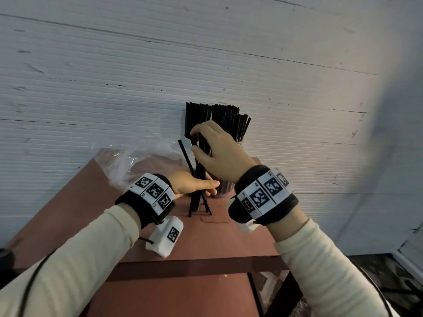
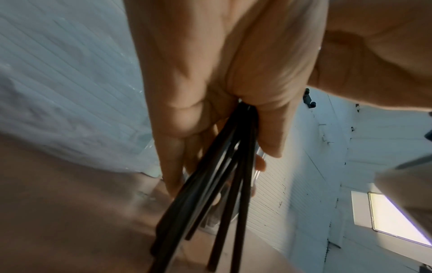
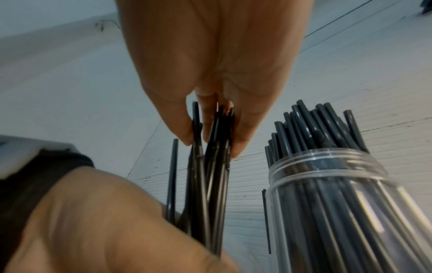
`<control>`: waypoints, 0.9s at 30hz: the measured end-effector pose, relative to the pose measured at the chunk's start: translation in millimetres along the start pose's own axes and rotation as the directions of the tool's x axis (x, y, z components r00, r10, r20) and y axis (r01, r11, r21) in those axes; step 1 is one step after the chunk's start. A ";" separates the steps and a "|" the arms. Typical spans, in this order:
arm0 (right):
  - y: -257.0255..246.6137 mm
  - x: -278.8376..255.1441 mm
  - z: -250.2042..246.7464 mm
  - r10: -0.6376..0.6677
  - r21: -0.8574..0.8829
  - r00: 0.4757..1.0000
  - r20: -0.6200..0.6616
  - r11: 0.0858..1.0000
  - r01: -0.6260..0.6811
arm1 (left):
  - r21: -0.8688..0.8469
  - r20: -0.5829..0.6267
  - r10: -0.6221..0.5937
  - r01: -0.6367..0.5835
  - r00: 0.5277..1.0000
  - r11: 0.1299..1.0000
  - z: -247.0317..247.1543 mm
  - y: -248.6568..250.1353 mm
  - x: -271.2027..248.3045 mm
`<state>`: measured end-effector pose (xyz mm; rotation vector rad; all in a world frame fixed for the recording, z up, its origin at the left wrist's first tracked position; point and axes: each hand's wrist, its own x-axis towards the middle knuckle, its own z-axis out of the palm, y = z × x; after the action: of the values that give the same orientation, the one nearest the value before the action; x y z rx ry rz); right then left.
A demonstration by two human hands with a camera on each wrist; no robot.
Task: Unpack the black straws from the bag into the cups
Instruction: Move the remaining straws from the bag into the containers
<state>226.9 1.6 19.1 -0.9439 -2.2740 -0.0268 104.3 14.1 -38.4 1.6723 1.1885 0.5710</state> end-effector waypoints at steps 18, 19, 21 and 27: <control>3.2 -0.8 0.9 0.022 0.103 0.992 -0.126 0.995 -0.009 | 0.324 0.128 -0.032 -0.011 0.991 0.946 -5.3 -1.2 3.6; 4.1 -1.0 0.6 0.037 0.103 0.993 -0.116 0.994 -0.025 | 0.377 0.152 -0.076 0.013 0.985 0.926 -5.0 -2.0 3.5; 5.2 -0.5 -1.3 0.045 0.102 0.995 -0.086 0.994 -0.036 | 0.466 0.156 -0.163 0.073 0.974 0.882 -4.4 -3.7 5.6; -4.2 -4.8 -23.0 0.115 0.179 0.963 -0.242 0.981 -0.072 | 0.174 0.087 0.014 -0.029 0.996 0.984 -4.1 4.1 -5.3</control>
<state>239.8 -10.5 35.1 -0.9032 -1.9628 0.0818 100.6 10.9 -32.2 1.8412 1.1880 0.4134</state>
